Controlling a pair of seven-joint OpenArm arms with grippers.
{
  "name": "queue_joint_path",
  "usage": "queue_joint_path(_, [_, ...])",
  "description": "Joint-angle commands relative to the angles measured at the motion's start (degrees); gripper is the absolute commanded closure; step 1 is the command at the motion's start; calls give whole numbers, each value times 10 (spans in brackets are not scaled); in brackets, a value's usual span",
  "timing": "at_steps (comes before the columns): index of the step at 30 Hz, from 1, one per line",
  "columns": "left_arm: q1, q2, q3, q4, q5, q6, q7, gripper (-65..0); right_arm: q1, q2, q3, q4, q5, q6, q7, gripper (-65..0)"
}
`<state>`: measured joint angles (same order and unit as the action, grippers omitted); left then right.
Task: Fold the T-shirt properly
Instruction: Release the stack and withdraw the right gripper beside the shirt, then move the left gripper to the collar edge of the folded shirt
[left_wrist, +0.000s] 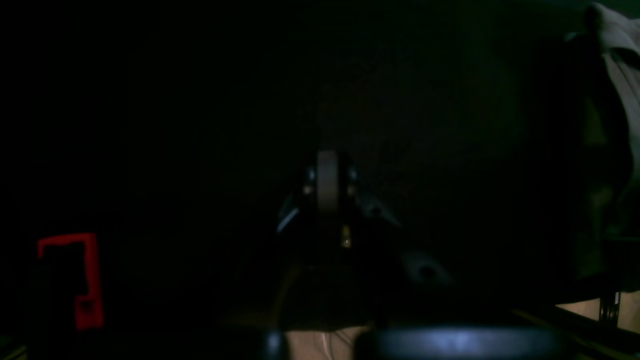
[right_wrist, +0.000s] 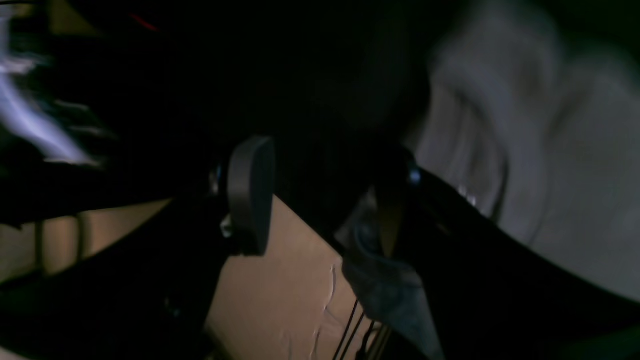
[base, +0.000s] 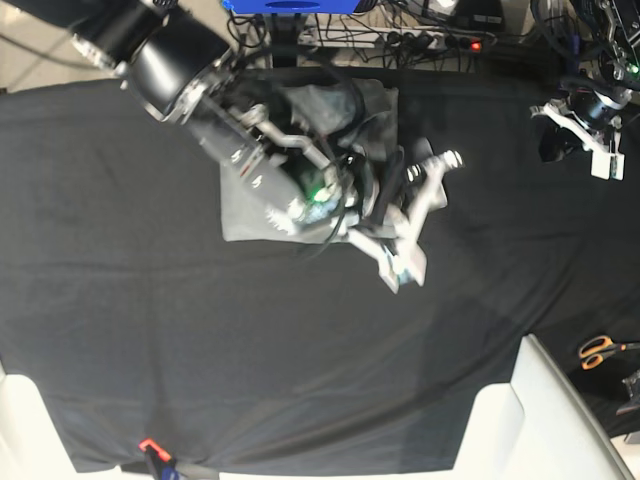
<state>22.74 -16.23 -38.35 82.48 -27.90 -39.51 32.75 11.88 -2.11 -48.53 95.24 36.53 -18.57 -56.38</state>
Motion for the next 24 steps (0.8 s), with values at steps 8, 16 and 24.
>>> queue_joint_path(8, [3,-6,-2,13,-8,-5,-9,0,-50,73,103,62,5,-58,-33,-216])
queue_joint_path(16, [3,33,-1,54,-15,-5,51,0,-169,139,278,88,6,-56,92,-3])
queue_joint_path(24, [-26,105,-1,140,-19,-5,171,-244,-183,182,315,68,6,-56,111,-8])
